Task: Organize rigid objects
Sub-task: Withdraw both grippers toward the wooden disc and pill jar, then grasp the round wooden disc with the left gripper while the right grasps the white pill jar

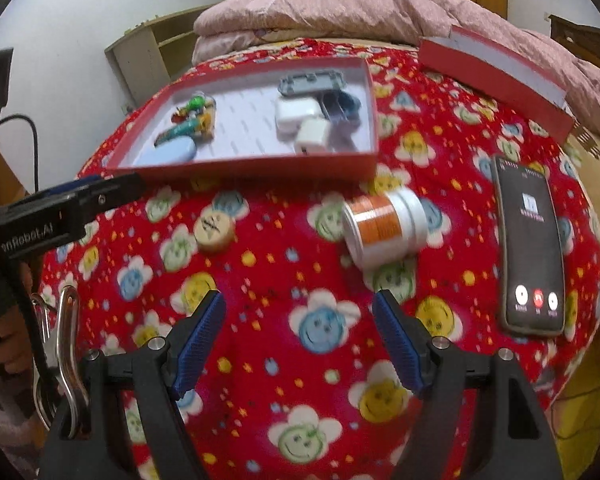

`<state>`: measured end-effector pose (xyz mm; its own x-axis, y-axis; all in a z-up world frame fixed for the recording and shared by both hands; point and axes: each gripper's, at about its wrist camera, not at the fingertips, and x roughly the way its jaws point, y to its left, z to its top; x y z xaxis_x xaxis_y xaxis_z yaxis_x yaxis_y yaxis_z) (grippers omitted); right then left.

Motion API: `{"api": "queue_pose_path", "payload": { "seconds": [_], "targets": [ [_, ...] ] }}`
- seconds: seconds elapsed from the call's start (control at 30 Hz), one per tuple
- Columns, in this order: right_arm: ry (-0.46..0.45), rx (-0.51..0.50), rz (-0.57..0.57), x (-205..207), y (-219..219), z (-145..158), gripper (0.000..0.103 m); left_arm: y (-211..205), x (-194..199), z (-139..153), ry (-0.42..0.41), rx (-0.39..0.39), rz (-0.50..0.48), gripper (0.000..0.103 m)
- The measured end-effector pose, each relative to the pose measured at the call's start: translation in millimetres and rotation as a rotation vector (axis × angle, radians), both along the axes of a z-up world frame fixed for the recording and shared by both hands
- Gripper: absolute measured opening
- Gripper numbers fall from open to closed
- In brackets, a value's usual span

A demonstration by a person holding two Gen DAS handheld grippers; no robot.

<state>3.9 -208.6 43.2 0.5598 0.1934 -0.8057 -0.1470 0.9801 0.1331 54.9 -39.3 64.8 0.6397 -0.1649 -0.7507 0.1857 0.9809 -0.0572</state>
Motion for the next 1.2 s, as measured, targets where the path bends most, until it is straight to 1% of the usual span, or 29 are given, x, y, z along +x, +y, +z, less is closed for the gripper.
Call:
{"api": "queue_pose_path", "payload": {
  "seconds": [0.17,0.33,0.57,0.63,0.77,0.8,0.87,1.0,1.07,1.1,1.2],
  "targets": [
    [0.005,-0.044,0.004,-10.7,-4.7,-11.2,0.077,-17.9,-1.7,-10.2,0.018,0.019,-0.042,0.075],
    [0.011,-0.065,0.016,-17.8,-8.0,-22.1,0.077,-37.4,-1.8,-20.7,0.022,0.059,-0.081,0.075],
    [-0.022,-0.105,0.032,-23.7,-3.9,-27.9,0.078,-57.5,-1.5,-33.2,0.020,0.092,-0.122,0.073],
    [-0.033,-0.092,0.031,-24.9,-4.8,-29.1,0.081,-61.3,-0.6,-37.1,0.023,0.100,-0.130,0.069],
    [-0.053,-0.078,0.032,-27.3,-5.3,-30.8,0.083,-65.7,3.9,-45.7,0.044,0.101,-0.140,0.056],
    [-0.057,-0.077,0.031,-27.8,-5.2,-31.0,0.084,-65.8,4.6,-47.4,0.045,0.103,-0.138,0.054],
    [-0.063,-0.073,0.033,-28.4,-5.3,-31.4,0.084,-66.2,5.0,-47.8,0.033,0.105,-0.132,0.051],
    [-0.070,-0.065,0.033,-29.2,-6.3,-31.4,0.084,-64.5,4.7,-47.3,0.020,0.111,-0.124,0.039],
    [-0.077,-0.065,0.035,-29.5,-6.0,-31.6,0.084,-62.4,5.1,-46.6,0.020,0.108,-0.120,0.034],
    [-0.078,-0.067,0.036,-29.7,-5.8,-31.6,0.084,-61.6,5.1,-46.3,0.021,0.108,-0.118,0.033],
    [-0.077,-0.064,0.035,-30.0,-5.9,-31.8,0.084,-59.4,5.4,-45.4,0.027,0.097,-0.121,0.033]
  ]
}}
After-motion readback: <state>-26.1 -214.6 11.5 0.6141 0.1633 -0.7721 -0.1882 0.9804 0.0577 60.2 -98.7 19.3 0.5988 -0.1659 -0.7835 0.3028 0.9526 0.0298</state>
